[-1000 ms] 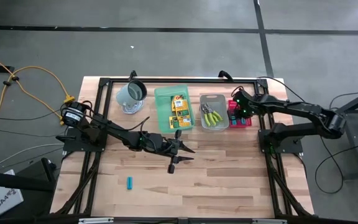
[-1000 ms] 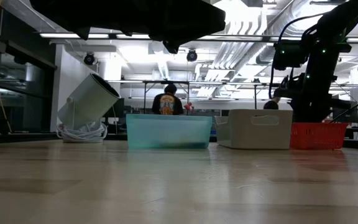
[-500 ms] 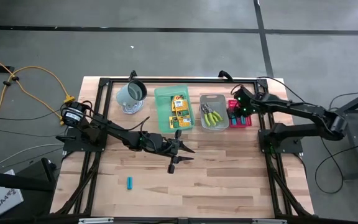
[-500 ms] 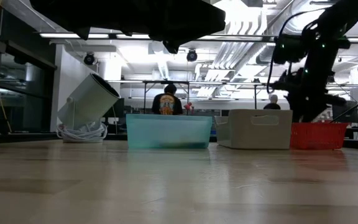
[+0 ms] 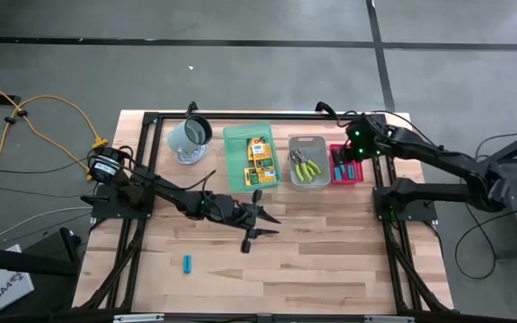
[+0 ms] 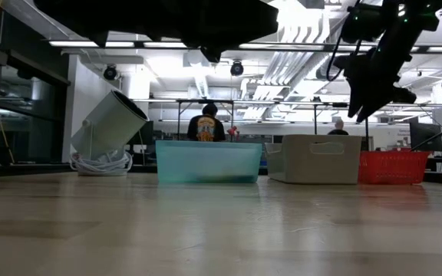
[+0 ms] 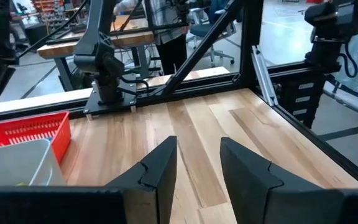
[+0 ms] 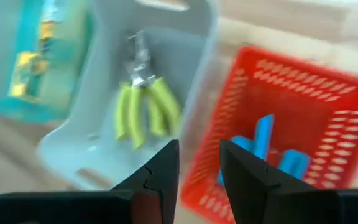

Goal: Pick & Place School Supplies
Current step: Put the blue eraser into the red bin

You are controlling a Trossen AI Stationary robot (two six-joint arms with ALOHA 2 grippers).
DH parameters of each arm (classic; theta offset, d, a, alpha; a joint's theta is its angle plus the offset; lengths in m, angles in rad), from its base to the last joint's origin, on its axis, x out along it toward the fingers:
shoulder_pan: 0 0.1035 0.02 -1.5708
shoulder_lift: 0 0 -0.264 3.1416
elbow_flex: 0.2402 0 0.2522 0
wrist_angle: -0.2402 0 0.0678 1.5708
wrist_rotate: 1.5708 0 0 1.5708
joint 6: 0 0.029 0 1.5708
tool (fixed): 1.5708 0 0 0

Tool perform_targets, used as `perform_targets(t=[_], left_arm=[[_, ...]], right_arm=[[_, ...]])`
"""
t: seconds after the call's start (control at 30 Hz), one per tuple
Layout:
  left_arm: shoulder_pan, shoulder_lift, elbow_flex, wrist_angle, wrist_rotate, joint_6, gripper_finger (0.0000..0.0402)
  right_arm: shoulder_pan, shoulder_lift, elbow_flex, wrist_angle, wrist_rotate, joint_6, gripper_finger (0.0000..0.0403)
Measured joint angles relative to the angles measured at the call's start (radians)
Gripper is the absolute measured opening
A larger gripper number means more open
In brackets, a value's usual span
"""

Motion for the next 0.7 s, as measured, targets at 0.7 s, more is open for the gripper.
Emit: perform_targets(t=[0.7], left_arm=[[-0.234, -0.196, 0.001, -0.611, -0.029, -0.178, 0.012]], right_arm=[[0.575, 0.005, 0.0, 0.522, -0.095, -0.017, 0.0105]])
